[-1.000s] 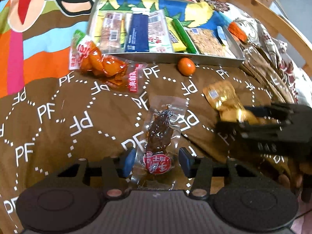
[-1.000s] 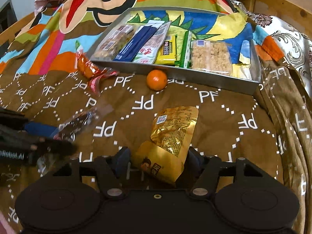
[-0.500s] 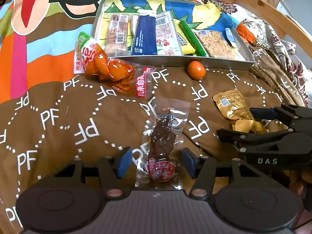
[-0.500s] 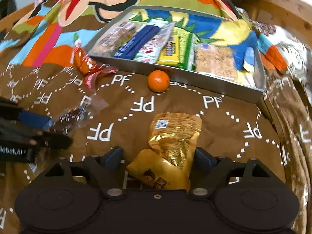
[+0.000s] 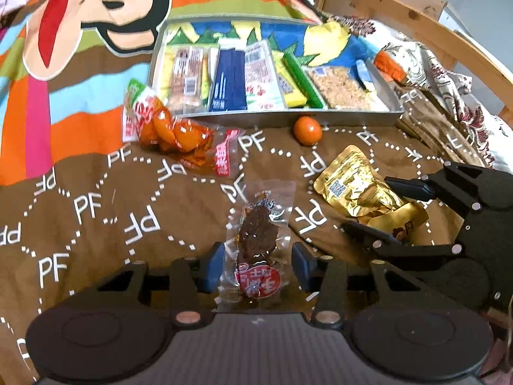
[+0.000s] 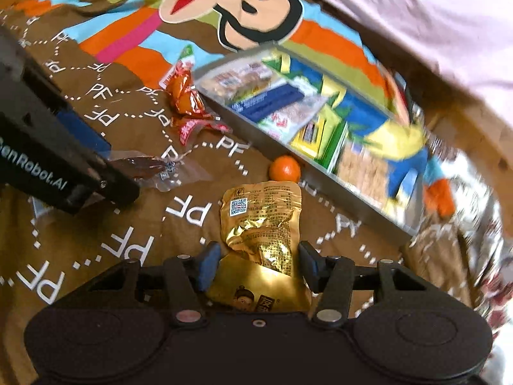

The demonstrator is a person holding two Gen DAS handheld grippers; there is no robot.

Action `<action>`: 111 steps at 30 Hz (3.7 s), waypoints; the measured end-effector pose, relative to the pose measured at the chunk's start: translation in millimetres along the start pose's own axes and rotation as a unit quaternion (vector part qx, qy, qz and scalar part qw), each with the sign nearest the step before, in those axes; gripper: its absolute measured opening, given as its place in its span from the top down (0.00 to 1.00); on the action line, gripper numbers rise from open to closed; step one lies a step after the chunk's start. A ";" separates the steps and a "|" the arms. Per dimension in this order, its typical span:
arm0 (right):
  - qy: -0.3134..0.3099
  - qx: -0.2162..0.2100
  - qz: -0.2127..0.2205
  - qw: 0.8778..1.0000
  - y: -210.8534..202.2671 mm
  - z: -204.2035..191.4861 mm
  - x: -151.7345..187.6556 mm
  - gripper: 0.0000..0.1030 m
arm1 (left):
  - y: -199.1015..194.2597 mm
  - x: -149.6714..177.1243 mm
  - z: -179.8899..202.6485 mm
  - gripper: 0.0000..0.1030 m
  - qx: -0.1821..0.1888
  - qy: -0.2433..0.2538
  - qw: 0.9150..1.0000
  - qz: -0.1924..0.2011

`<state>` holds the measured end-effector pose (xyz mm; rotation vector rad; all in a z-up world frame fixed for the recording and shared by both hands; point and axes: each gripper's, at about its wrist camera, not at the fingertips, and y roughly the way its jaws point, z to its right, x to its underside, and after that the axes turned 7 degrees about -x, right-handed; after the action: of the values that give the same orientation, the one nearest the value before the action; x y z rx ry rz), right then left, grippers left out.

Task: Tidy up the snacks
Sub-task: 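Grasp the jerky packet with the left tool while the right tool grasps the gold foil packet, then lift both held packets and carry them over the metal tray, then lower the jerky and gold foil packets into the tray and open both tools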

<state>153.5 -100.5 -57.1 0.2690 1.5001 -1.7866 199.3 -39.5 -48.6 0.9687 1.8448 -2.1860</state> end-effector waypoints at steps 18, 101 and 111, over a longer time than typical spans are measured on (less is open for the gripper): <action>-0.007 0.031 0.024 0.999 -9.0 4.9 -0.4 0.46 | 19.5 3.8 8.7 0.44 -0.007 0.018 0.999 -0.035; 0.142 0.139 0.064 0.978 133.7 155.9 -86.1 0.44 | 136.8 -172.7 -5.9 0.53 0.045 -0.057 0.980 0.187; 0.154 0.135 0.065 0.977 129.2 154.2 -83.4 0.32 | 139.1 -173.3 -7.9 0.38 0.069 -0.063 0.979 0.184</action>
<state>343.5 -206.6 -59.4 0.7946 1.4039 -1.9040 405.4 -119.4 -73.1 1.0688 1.3473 -2.1093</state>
